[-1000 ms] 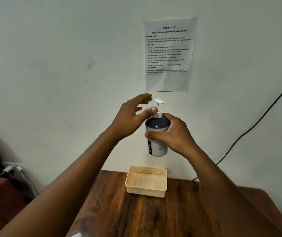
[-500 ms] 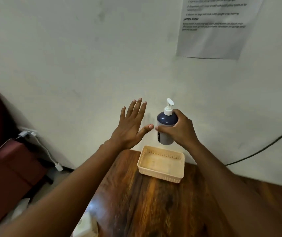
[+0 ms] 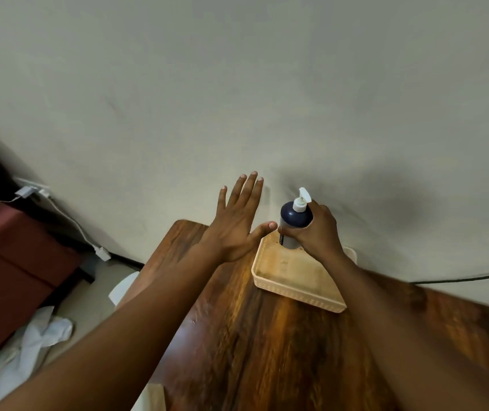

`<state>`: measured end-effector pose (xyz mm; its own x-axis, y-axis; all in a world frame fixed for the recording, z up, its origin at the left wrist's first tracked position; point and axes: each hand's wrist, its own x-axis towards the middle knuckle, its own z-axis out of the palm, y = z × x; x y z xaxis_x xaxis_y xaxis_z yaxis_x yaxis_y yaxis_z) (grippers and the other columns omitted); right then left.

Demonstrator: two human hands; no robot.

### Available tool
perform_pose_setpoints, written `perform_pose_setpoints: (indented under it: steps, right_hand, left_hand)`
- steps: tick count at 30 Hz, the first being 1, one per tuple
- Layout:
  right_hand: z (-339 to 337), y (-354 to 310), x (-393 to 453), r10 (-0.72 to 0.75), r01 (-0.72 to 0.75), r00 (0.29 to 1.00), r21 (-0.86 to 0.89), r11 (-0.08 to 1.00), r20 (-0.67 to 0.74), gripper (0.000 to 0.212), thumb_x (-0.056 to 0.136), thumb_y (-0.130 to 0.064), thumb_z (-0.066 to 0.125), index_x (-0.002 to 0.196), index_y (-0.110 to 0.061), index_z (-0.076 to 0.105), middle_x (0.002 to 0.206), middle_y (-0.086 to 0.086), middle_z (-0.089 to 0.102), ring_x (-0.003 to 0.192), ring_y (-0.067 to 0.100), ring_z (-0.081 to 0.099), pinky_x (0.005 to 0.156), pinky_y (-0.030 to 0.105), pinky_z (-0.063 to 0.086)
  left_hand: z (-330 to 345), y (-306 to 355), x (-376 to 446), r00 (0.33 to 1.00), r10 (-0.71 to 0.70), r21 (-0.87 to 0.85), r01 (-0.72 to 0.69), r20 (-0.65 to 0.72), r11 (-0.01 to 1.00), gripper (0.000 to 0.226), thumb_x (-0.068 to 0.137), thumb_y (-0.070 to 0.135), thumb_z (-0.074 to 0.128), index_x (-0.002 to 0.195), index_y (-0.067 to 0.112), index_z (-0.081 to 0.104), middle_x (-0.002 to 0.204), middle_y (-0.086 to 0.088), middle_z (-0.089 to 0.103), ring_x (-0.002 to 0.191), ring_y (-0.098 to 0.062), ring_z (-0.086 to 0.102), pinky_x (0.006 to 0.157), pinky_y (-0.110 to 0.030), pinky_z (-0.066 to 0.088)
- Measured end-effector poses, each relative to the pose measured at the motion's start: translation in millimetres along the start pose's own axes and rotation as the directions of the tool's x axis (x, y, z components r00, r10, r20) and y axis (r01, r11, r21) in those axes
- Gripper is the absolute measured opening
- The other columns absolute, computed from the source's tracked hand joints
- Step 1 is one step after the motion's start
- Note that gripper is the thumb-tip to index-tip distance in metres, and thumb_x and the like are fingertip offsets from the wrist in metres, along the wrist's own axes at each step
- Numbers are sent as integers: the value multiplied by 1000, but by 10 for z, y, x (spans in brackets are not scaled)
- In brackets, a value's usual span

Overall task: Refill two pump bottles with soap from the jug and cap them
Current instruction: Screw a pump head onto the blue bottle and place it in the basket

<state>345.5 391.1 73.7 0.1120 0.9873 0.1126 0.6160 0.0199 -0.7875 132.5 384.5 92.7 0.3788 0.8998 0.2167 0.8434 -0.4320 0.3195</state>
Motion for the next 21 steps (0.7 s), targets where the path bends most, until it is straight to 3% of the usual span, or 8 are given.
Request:
perform_pose_setpoints:
  steps: [5,11,21]
  right_hand:
    - [491,334,118,58,-58,998,4,998,-29,91,63,-35,97,140,-16,54,137,6,61,123,27,59,95,29,45]
    - [906,498,76,24,-24,997,1,1000,-73,90,65,-27,96,143,-15,52,140,8,58,129,28,54,98,25,39]
    - [1261,778,-16,83,-85,988,-7,996,-130,87,70,-30,92,144,-19,48,142,5,59,131,28,54,105,38,47]
  left_hand:
    - [341,-239,-26,997,-35,-2,36,71,999,96,93,78,12,166,22,-14,173,3,-23,158,-13,-27,128,-55,-14]
    - [654,-411,-72,994,-30,2,29,107,1000,97,93,79,12,166,21,-14,174,2,-23,158,-15,-27,128,-55,-13]
    - [930,-574,-133,991,-47,6,47,129,999,96,94,78,12,166,20,-14,174,0,-22,159,-18,-25,128,-58,-11]
